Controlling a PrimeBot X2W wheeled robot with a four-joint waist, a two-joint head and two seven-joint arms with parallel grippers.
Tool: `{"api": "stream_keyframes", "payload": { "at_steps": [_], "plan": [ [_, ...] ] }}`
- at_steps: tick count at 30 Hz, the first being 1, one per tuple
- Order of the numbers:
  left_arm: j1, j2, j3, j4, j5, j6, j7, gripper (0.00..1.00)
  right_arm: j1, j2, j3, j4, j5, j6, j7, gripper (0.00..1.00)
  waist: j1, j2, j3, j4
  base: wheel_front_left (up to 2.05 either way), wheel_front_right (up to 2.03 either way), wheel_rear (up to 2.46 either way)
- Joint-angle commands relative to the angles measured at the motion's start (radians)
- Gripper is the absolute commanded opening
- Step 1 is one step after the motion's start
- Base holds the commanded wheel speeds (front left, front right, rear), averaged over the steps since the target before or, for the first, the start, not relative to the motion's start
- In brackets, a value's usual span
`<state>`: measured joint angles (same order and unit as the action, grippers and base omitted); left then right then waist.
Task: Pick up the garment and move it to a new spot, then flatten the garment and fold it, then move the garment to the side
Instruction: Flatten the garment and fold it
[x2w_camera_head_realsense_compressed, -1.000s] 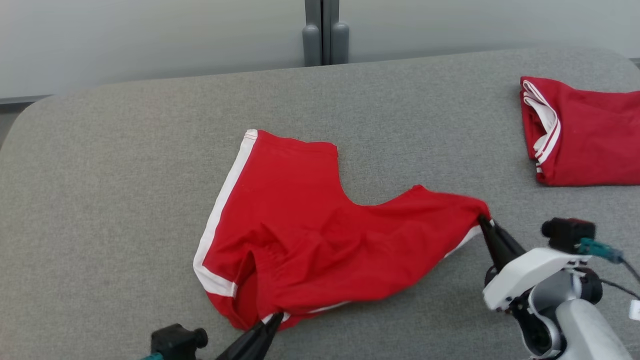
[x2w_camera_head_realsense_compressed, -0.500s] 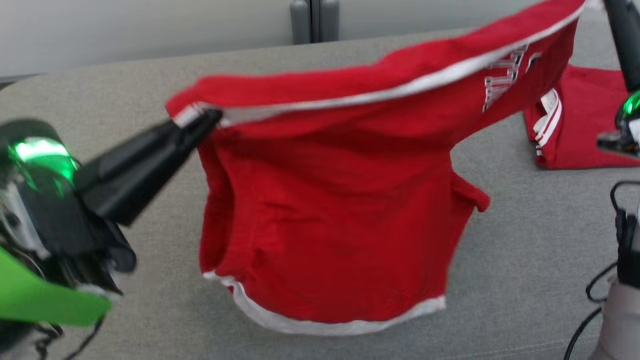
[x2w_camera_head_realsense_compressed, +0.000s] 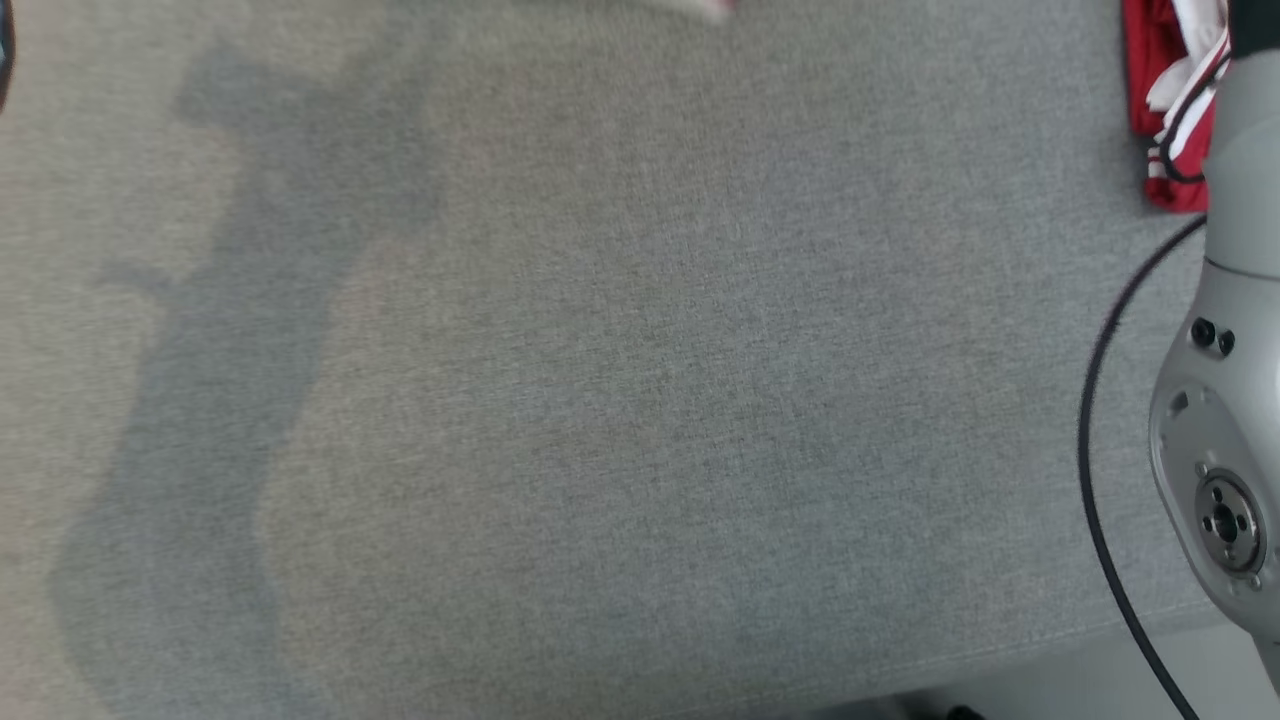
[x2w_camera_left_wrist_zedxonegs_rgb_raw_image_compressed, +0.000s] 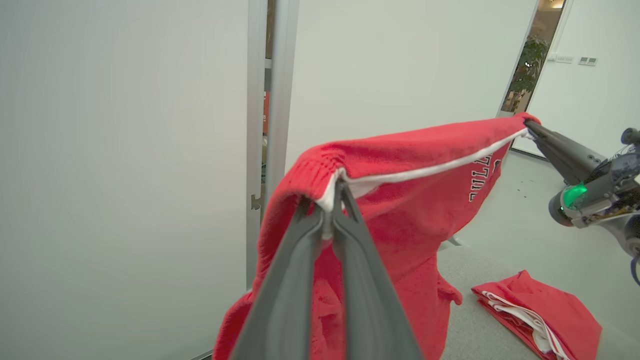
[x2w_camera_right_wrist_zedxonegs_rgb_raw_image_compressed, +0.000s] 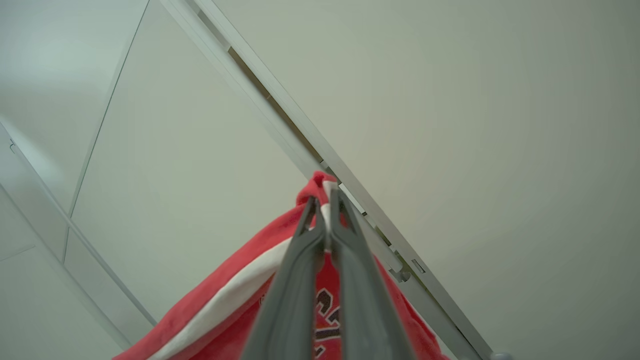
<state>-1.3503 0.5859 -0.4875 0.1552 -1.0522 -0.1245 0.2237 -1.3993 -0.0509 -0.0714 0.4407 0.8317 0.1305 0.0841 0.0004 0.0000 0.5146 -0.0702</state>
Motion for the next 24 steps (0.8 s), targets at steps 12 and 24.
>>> {"api": "stream_keyframes", "payload": {
  "at_steps": [12,24],
  "plan": [
    [0.368,0.065,-0.340,0.061,0.032,-0.008,-0.455,0.00,0.477,-0.002,0.164,0.100,-0.016,0.000,-0.204,0.00,-0.0004,0.0000,-0.001,-0.041,0.00,0.00,0.00],
    [1.111,-0.005,-0.228,-0.122,0.095,0.018,-0.489,0.00,1.374,-0.006,0.042,-0.407,-0.053,0.000,-0.001,0.00,-0.0004,0.0000,-0.262,0.025,0.00,0.00,0.00]
  ]
}}
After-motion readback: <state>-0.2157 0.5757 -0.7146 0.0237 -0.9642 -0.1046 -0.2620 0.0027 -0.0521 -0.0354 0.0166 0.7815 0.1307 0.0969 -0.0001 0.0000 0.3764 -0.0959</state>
